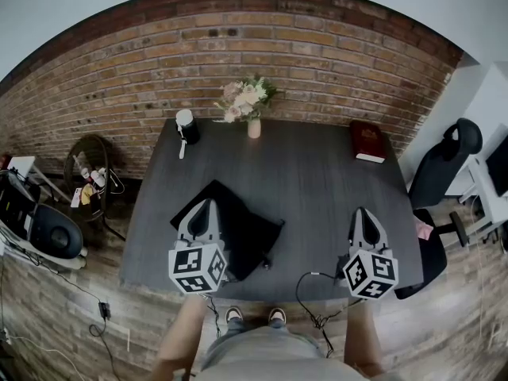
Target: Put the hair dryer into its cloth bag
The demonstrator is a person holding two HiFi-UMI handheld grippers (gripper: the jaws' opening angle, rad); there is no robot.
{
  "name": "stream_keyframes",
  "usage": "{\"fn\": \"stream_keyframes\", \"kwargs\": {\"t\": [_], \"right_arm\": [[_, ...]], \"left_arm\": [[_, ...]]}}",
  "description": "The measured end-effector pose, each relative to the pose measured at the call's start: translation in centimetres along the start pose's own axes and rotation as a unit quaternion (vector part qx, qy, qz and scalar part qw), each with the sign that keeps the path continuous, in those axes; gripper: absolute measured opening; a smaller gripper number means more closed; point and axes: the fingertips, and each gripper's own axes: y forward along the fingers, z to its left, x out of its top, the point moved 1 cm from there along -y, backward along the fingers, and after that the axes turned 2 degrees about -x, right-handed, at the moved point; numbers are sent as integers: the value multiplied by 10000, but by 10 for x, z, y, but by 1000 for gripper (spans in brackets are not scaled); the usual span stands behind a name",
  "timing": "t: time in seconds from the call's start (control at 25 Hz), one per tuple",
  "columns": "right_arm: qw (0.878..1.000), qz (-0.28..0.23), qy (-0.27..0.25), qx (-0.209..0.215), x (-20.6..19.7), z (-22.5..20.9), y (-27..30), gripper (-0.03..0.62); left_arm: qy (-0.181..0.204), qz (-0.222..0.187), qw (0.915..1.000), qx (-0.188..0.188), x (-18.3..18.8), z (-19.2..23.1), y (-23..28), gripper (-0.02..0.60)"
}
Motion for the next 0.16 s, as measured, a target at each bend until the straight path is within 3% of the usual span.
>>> {"fn": "stream_keyframes", "kwargs": {"t": [0.16], "right_arm": [[9999, 73, 46, -54, -3, -4, 2, 0]], "left_arm": [[-33, 60, 10000, -3, -4, 0, 3, 5]]}}
